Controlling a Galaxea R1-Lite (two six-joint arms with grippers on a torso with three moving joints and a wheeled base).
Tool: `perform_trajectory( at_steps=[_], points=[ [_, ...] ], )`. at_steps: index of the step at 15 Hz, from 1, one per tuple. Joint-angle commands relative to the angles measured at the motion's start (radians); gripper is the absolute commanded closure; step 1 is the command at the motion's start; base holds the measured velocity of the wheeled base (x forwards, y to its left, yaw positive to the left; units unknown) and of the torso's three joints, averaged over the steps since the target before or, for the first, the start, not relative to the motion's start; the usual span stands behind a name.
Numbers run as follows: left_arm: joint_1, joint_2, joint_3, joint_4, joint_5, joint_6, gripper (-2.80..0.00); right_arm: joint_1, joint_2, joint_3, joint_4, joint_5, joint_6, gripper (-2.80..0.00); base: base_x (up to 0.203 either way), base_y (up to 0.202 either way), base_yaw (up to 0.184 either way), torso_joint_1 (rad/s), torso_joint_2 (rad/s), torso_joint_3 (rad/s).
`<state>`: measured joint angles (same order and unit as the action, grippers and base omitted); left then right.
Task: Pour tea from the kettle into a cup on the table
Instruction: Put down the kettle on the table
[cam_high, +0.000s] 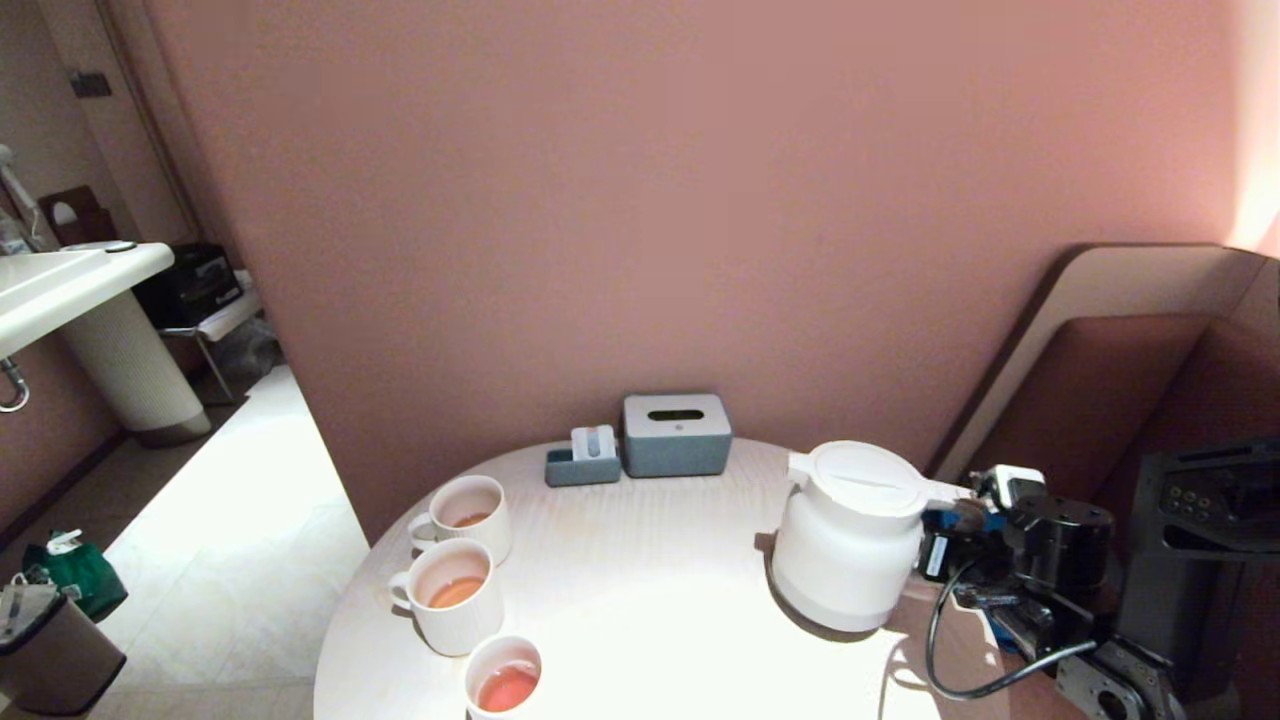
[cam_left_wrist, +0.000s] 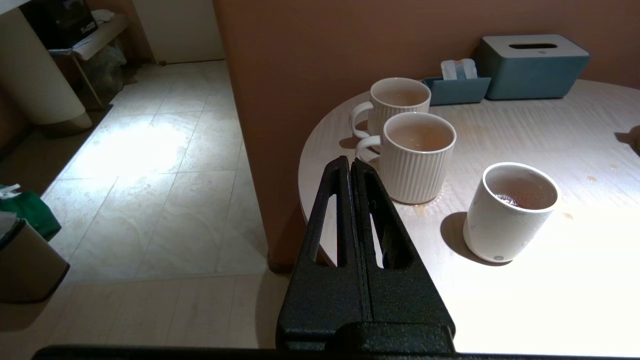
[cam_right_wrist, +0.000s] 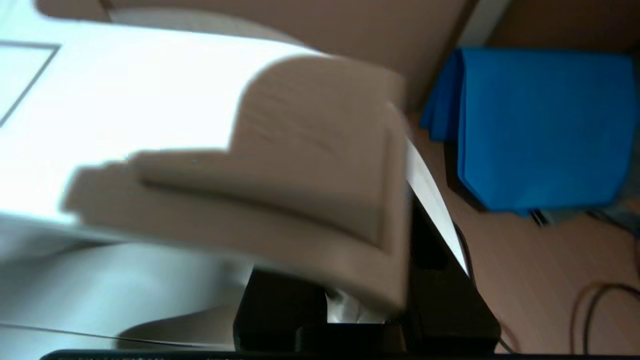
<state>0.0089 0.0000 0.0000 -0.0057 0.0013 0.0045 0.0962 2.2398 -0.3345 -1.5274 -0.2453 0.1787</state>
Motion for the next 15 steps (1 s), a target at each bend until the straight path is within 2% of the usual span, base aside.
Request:
perform_trajectory(
  at_steps=[1,3,8,15],
  points=[
    [0.000,0.002,0.000,0.000,0.000,0.000,0.00,0.000,0.021,0.006,-0.040,-0.005,-0.003,0.00,0.000,0.000,0.000,0.000,0.00,0.000],
    [0.000,0.002,0.000,0.000,0.000,0.000,0.00,0.000,0.035,-0.006,-0.040,-0.006,-0.016,0.00,0.000,0.000,0.000,0.000,0.00,0.000],
    [0.000,0.002,0.000,0.000,0.000,0.000,0.00,-0.021,0.019,-0.080,-0.040,-0.017,-0.113,0.00,0.000,0.000,0.000,0.000,0.00,0.000],
    [0.000,0.002,0.000,0.000,0.000,0.000,0.00,-0.026,0.040,-0.110,-0.028,-0.017,-0.133,0.00,0.000,0.000,0.000,0.000,0.00,0.000]
  ],
)
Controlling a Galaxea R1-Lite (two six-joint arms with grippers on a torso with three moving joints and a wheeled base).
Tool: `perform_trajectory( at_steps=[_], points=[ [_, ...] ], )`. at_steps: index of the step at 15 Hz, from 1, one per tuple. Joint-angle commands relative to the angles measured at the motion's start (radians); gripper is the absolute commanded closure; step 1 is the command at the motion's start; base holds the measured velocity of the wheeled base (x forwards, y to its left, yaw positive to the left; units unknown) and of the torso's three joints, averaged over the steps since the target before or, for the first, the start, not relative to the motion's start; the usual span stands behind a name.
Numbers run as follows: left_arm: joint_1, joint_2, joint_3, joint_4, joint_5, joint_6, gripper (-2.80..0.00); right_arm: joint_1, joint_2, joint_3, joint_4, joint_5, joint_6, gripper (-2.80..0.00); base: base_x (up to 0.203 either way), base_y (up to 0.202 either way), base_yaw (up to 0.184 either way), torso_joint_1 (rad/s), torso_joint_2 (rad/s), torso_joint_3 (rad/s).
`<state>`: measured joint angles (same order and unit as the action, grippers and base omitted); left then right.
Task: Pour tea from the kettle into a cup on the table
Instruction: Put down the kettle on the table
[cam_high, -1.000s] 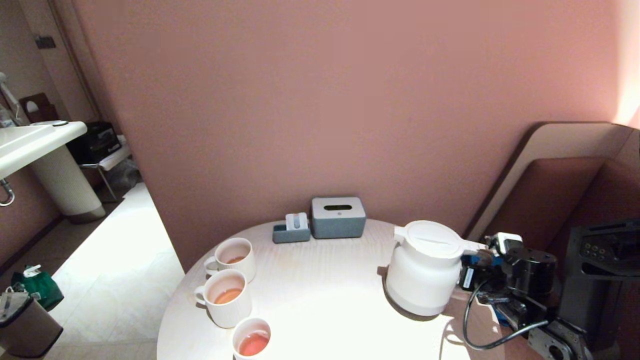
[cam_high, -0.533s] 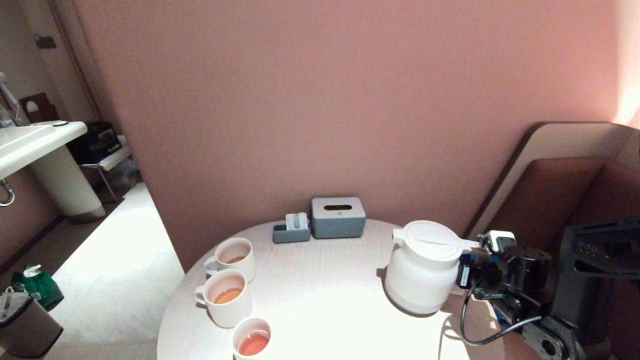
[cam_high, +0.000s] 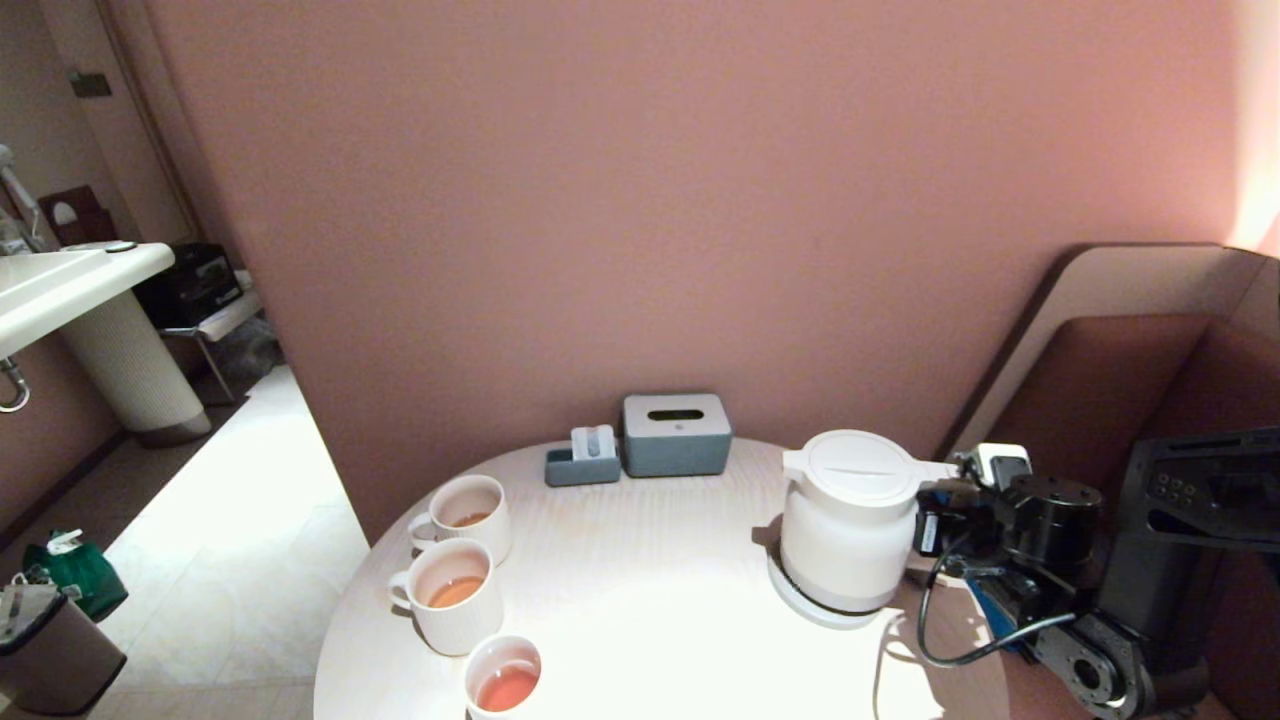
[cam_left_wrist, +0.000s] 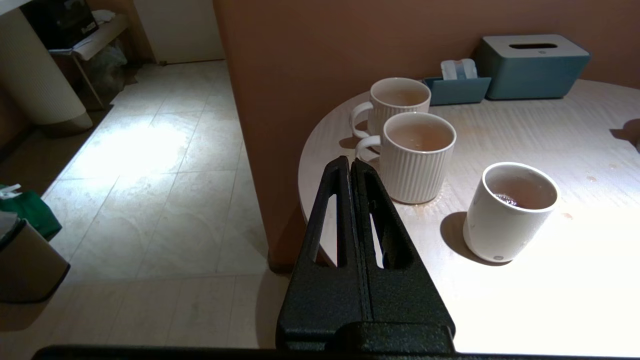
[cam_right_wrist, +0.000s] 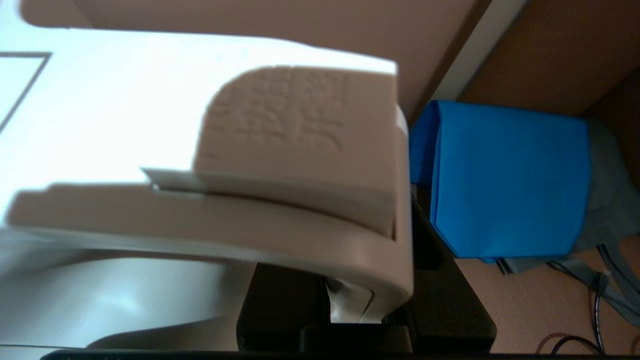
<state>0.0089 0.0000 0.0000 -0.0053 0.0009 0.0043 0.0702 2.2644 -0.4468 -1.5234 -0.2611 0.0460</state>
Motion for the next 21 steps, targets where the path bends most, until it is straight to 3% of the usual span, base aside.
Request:
perform_trajectory(
  at_steps=[1,21],
  points=[
    [0.000,0.002,0.000,-0.001,0.001,0.000,0.00,0.001,0.026,0.002,-0.032,-0.001,0.000,0.00,0.000,0.000,0.000,0.000,0.00,0.000],
    [0.000,0.002,0.000,-0.001,0.001,0.000,0.00,0.026,0.039,0.038,-0.043,-0.004,0.003,0.00,0.000,0.000,0.000,0.000,0.00,0.000]
  ],
)
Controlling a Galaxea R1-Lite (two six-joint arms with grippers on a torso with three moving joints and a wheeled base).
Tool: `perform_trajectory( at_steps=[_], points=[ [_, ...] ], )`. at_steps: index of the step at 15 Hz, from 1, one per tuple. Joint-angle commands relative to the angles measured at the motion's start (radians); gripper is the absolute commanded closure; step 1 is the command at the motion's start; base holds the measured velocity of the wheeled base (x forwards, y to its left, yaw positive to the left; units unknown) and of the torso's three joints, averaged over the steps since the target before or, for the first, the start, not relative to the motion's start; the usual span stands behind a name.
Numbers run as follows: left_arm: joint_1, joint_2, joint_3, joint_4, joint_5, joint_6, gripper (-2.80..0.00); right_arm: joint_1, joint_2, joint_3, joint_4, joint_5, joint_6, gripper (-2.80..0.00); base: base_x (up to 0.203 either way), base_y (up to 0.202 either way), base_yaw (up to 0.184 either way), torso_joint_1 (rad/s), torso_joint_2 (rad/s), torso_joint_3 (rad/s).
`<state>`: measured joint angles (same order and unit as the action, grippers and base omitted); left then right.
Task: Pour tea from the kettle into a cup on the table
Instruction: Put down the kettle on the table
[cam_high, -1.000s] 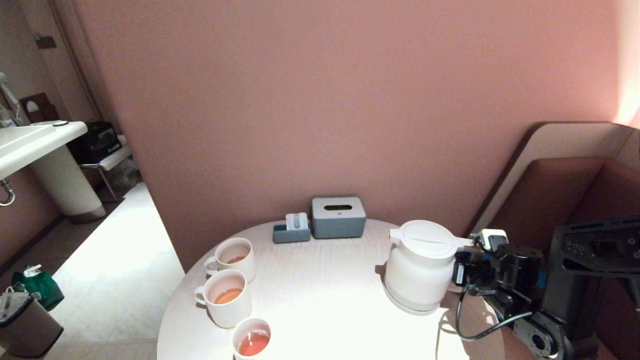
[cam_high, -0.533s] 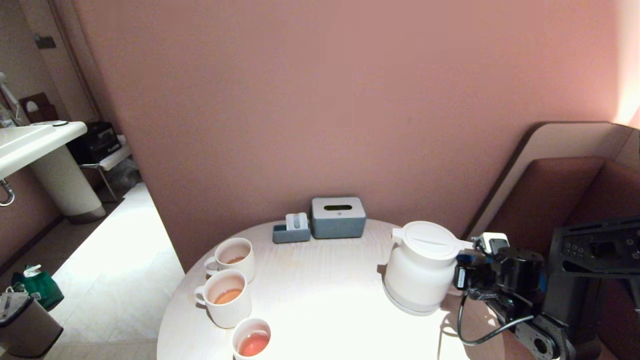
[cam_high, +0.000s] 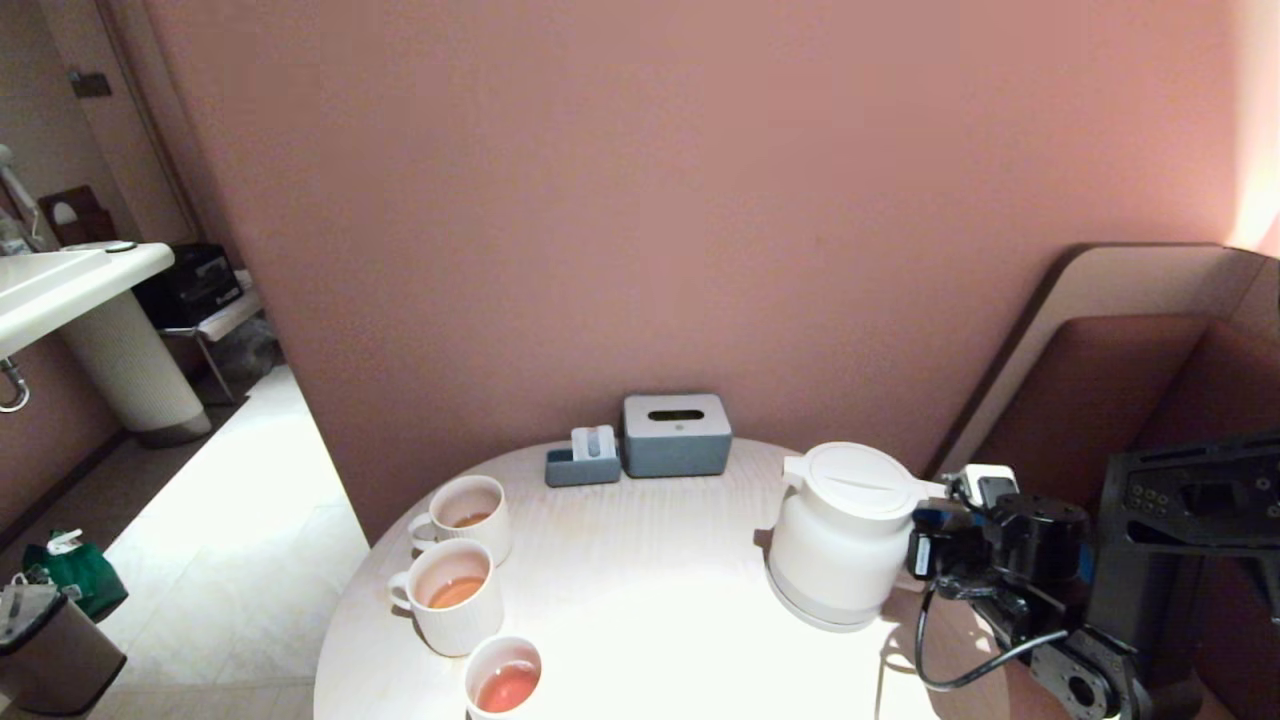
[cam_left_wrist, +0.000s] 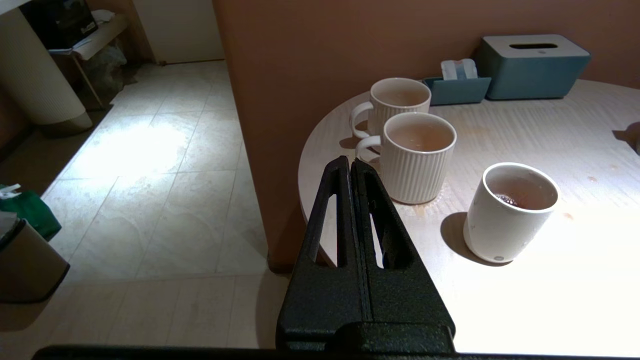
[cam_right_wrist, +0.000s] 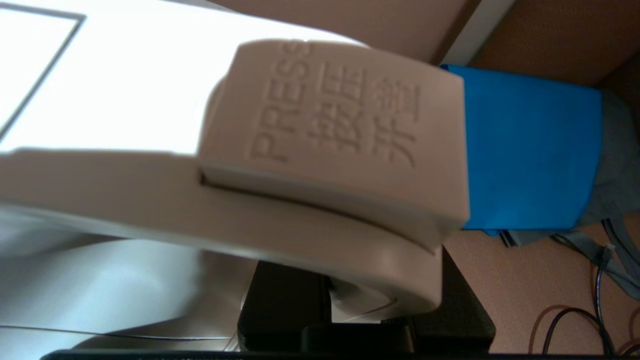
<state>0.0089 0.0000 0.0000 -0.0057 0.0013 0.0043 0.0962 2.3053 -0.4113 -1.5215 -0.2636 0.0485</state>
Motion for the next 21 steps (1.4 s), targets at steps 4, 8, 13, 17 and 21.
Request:
perform_trajectory(
  at_steps=[4,8,13,17,21],
  points=[
    [0.000,0.002,0.000,0.000,0.000,0.000,0.00,-0.001,-0.007,0.008,-0.045,-0.028,-0.002,0.00,0.000,0.000,0.000,0.000,0.00,0.000],
    [0.000,0.002,0.000,0.000,0.000,0.000,0.00,-0.001,-0.004,0.008,-0.045,-0.028,-0.001,-2.80,0.000,0.000,0.000,0.000,0.00,0.000],
    [0.000,0.002,0.000,0.000,0.000,0.000,0.00,-0.001,-0.005,0.056,-0.045,-0.028,0.004,-2.80,0.000,0.000,0.000,0.000,0.00,0.000],
    [0.000,0.002,0.000,0.000,0.000,0.000,0.00,0.000,-0.057,0.159,-0.045,-0.003,0.010,-2.80,0.000,0.000,0.000,0.000,0.00,0.000],
    [0.000,0.002,0.000,0.000,0.000,0.000,0.00,0.010,-0.143,0.232,-0.045,0.000,0.004,-2.80,0.000,0.000,0.000,0.000,0.00,0.000]
  ],
)
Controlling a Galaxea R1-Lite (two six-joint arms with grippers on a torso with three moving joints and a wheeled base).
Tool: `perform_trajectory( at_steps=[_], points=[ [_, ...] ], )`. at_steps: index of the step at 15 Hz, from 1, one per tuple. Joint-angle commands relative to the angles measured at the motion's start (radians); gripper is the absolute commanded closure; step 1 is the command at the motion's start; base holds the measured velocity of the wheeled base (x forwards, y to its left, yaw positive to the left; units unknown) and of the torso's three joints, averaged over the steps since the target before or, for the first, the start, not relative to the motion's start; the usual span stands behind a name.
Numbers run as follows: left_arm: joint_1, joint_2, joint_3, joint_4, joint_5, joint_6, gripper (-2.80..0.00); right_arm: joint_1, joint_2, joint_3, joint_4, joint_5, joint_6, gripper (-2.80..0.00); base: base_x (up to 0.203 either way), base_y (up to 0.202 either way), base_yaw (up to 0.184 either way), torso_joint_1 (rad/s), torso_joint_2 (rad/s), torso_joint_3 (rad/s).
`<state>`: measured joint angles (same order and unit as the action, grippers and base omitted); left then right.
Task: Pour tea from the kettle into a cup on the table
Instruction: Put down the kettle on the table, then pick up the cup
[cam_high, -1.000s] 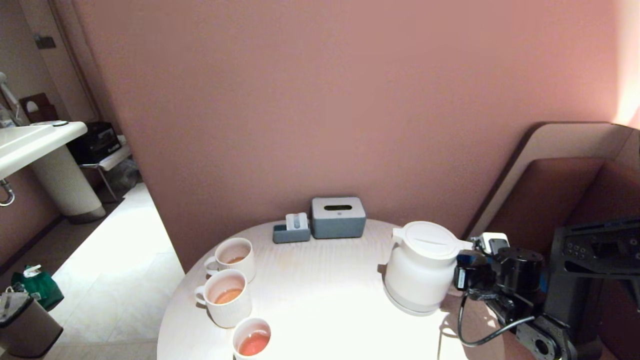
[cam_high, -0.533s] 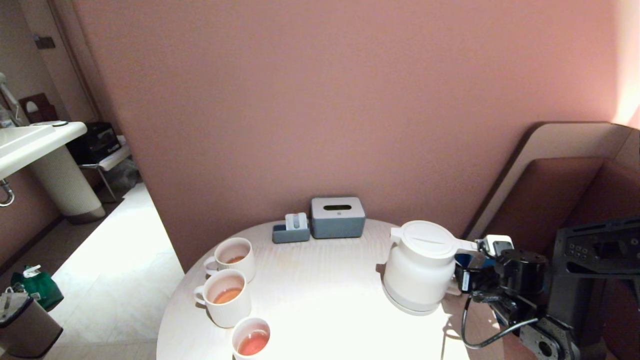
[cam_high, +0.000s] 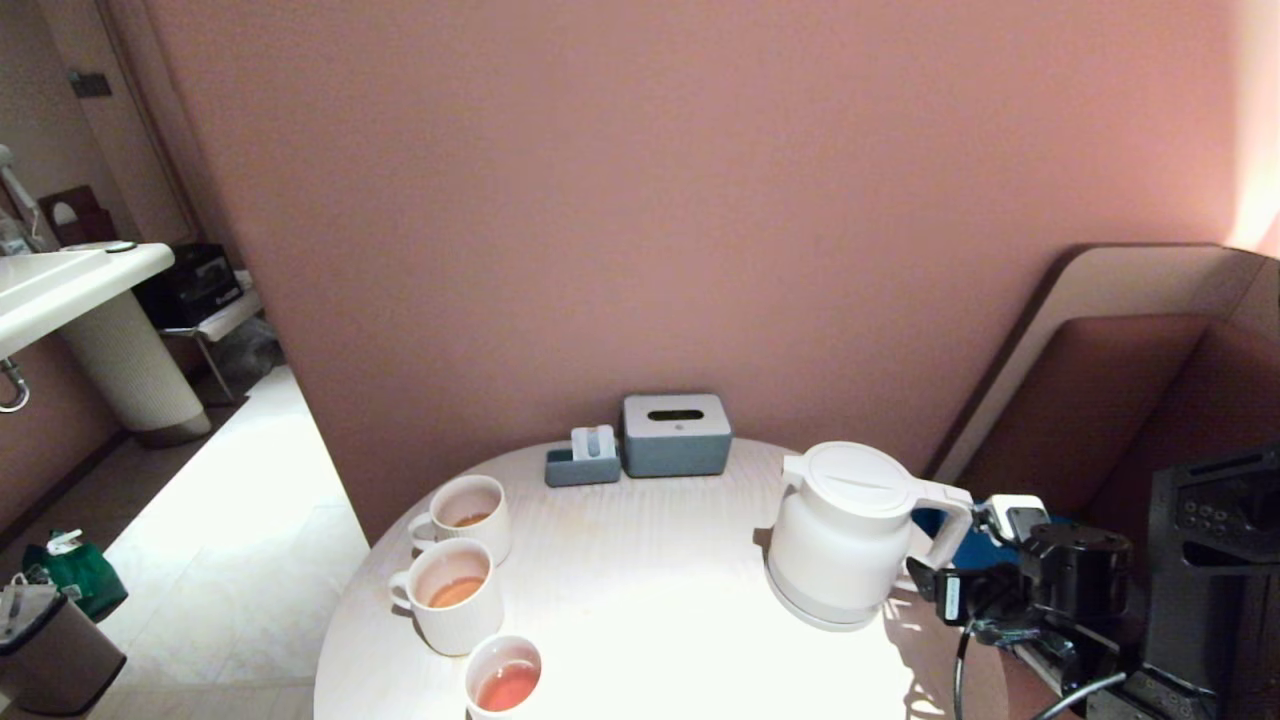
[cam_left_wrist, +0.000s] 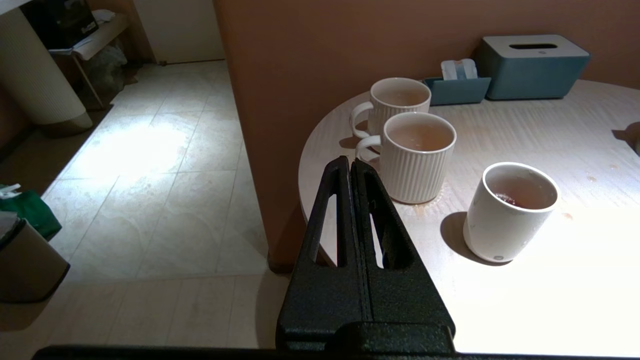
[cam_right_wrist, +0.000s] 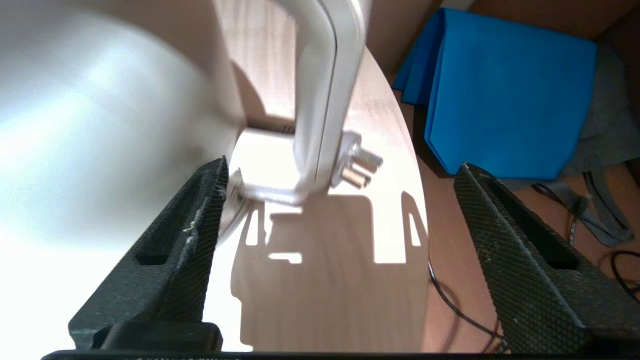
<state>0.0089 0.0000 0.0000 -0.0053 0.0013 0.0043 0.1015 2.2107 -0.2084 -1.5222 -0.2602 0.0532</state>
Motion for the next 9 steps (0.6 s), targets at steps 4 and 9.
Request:
perform_trajectory(
  at_steps=[4,9],
  points=[
    [0.000,0.002,0.000,-0.001,0.000,0.000,0.00,0.009,-0.177,0.150,-0.044,-0.004,0.000,-2.80,0.000,0.000,0.000,0.000,0.00,0.000],
    [0.000,0.002,0.000,-0.001,0.000,0.000,0.00,-0.006,-0.500,0.205,0.077,-0.006,0.000,-2.80,0.000,0.000,0.000,0.000,0.00,0.000]
  ],
)
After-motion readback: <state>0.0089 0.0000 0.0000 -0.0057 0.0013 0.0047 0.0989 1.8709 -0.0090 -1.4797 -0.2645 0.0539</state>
